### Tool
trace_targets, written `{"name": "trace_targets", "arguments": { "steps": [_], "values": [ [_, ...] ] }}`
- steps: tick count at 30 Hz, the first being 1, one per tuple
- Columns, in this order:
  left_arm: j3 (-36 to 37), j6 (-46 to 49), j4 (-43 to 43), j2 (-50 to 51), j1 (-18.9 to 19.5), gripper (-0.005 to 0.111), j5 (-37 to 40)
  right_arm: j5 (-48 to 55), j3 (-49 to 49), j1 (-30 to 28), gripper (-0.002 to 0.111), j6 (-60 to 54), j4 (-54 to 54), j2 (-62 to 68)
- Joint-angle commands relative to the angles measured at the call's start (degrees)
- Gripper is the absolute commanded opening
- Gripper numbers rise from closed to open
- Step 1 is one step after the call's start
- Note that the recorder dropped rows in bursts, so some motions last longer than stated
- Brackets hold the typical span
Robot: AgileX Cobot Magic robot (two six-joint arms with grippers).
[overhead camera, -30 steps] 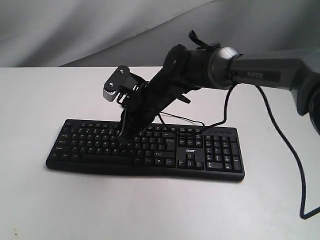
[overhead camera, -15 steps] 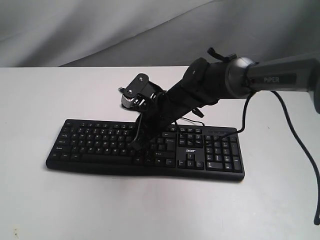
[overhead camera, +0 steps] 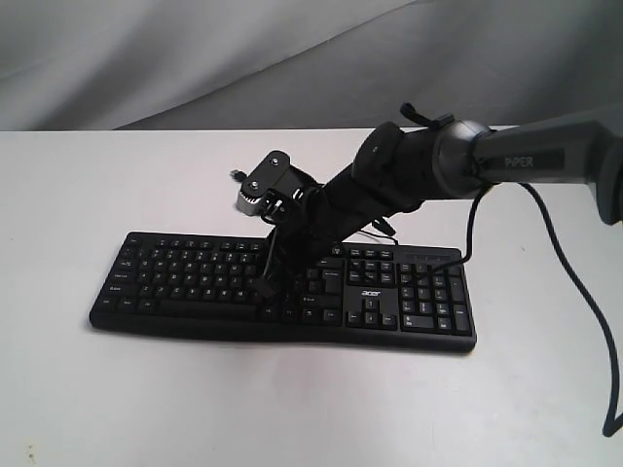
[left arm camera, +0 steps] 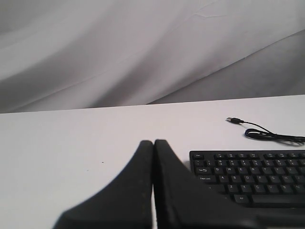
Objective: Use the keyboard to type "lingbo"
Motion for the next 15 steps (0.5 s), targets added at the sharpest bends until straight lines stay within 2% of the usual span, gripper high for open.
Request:
{"name": "trace_targets", "arguments": {
  "steps": [1, 15],
  "values": [
    [0.28, -0.12, 0.01, -0.28, -0.31, 0.001, -0.35, -0.36, 0.11, -0.38, 0.000, -0.74, 0.46, 0.21],
    [0.28, -0.12, 0.01, -0.28, -0.31, 0.001, -0.35, -1.10, 0.11, -0.38, 0.000, -0.77, 0.34, 0.75]
  ]
}}
